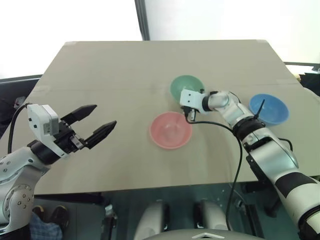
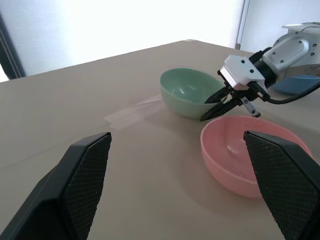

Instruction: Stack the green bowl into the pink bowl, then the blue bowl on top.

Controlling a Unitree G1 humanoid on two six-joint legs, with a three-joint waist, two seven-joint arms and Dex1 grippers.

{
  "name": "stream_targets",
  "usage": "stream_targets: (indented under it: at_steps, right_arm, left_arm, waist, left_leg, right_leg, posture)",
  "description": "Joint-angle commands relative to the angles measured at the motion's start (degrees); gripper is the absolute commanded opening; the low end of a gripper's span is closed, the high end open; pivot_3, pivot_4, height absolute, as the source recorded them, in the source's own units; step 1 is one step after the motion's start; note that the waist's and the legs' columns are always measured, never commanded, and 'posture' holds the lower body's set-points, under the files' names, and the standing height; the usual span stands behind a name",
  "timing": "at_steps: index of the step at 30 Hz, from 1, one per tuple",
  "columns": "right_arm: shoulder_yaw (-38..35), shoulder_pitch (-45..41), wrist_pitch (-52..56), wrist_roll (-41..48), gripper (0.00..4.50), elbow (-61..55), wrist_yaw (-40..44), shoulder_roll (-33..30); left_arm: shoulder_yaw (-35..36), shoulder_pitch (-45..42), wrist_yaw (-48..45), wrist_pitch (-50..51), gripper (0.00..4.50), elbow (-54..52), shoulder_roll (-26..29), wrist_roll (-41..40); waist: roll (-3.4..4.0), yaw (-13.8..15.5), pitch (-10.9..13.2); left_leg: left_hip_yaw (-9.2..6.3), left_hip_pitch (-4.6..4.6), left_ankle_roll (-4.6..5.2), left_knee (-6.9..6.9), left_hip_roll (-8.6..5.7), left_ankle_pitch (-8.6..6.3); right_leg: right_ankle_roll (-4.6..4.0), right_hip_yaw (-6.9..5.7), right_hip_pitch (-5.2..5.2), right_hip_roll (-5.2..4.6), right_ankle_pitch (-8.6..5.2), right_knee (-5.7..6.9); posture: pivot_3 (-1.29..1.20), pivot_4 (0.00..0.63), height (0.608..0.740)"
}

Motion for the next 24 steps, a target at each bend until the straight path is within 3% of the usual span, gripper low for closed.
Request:
stream_targets:
  at_steps: [1, 9, 16, 24]
  right_arm:
    - [-1.4, -2.0, -1.6, -0.2, 0.05, -0.6, -0.1, -0.2]
    - [2.7, -1.3, -13.0, -6.2, 0.05, -10.2, 0.3, -6.0]
    - [-0.6, 7.8, -1.0, 3.3, 0.05, -42.6, 14.5, -11.0]
    - [0.7, 16.1, 16.5, 7.4, 0.05, -70.0, 22.4, -14.9]
  left_arm:
    - [0.9, 0.2, 0.2, -1.4, 4.50, -1.5, -0.1, 0.1]
    - [-0.7, -0.6, -1.1, -1.8, 4.50, -0.5, 0.3, 0.7]
    - [-5.6, -5.4, -5.1, -2.7, 4.50, 3.2, 1.6, 2.0]
    - [-14.1, -16.6, -12.4, -4.4, 4.50, 11.7, 3.3, 5.0]
  waist:
    - [0.01, -0.1, 0.0]
    - [0.14, 0.1, 0.1]
    - [0.12, 0.1, 0.1]
    - [0.09, 1.4, 0.1]
  left_leg:
    - [0.00, 0.00, 0.00, -0.02, 0.00, 0.00]
    - [-0.01, -0.01, -0.01, -0.04, -0.04, 0.00]
    - [-0.03, -0.01, -0.01, -0.11, 0.02, 0.01]
    - [-0.06, -0.03, 0.02, -0.10, -0.01, -0.01]
  right_leg:
    - [0.00, 0.00, 0.00, 0.00, 0.00, 0.00]
    - [0.00, 0.00, -0.04, -0.03, 0.00, -0.03]
    - [0.00, -0.01, 0.02, -0.01, 0.00, -0.07]
    - [0.01, -0.04, 0.01, -0.09, 0.00, -0.15]
  posture:
    - [0.00, 0.150, 0.740]
    - [0.00, 0.150, 0.740]
    - [0.00, 0.150, 0.740]
    - [0.00, 0.150, 0.740]
